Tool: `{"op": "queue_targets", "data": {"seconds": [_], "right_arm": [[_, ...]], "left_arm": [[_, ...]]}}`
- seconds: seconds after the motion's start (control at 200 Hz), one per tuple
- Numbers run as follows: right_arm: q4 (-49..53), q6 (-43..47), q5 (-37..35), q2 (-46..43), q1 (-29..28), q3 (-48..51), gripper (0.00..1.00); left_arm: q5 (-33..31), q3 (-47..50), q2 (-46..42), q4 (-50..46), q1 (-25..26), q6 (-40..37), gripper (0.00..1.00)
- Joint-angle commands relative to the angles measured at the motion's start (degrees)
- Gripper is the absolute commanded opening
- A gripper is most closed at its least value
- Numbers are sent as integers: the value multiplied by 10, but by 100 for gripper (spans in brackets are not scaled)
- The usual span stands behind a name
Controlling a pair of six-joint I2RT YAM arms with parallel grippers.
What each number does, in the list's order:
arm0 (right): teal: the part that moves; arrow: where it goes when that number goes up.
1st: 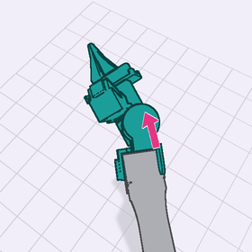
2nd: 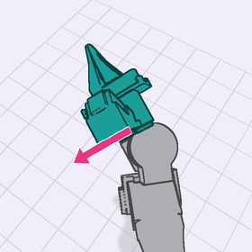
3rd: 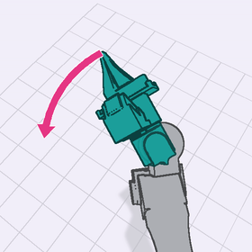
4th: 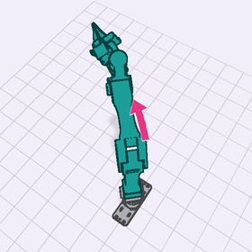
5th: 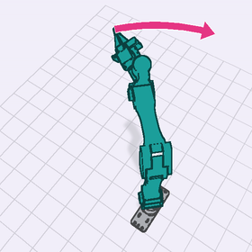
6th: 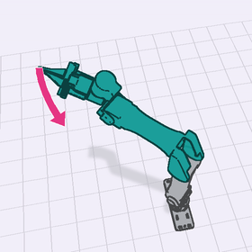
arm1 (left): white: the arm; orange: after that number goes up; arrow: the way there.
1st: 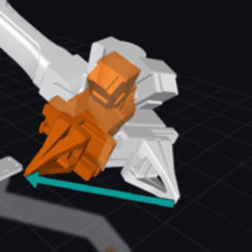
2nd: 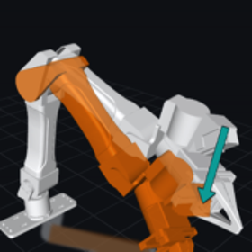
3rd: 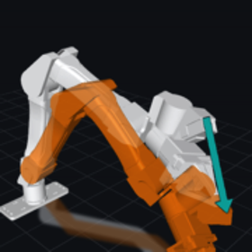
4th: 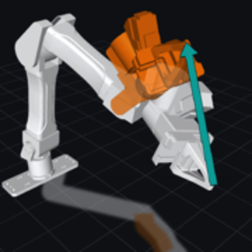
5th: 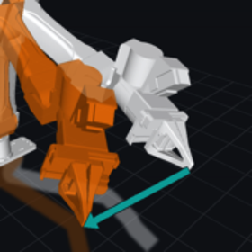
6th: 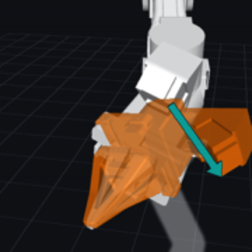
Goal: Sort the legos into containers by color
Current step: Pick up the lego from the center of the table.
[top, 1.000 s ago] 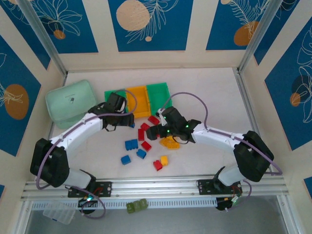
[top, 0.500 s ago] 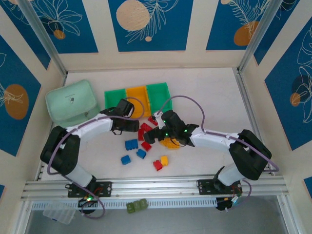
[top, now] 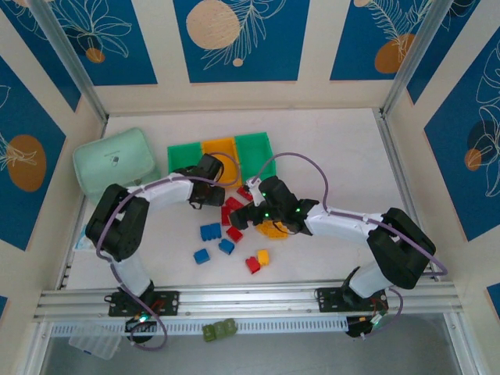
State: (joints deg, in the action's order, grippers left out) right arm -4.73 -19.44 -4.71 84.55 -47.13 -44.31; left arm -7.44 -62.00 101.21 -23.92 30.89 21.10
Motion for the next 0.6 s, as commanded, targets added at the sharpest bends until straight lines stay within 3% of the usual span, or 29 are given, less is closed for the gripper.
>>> {"op": "queue_targets", "data": {"seconds": [0.0, 0.395, 0.595], "right_arm": [[2, 11, -5, -14, -1, 3, 99], [14, 15, -7, -23, -2, -3, 99], [32, 17, -3, -32, -5, -12, 99]], "left_arm": [[-6, -10, 9, 2, 3, -5, 54], [15, 13, -21, -12, 3, 0, 33], [8, 32, -82, -36, 3, 4, 31]]}}
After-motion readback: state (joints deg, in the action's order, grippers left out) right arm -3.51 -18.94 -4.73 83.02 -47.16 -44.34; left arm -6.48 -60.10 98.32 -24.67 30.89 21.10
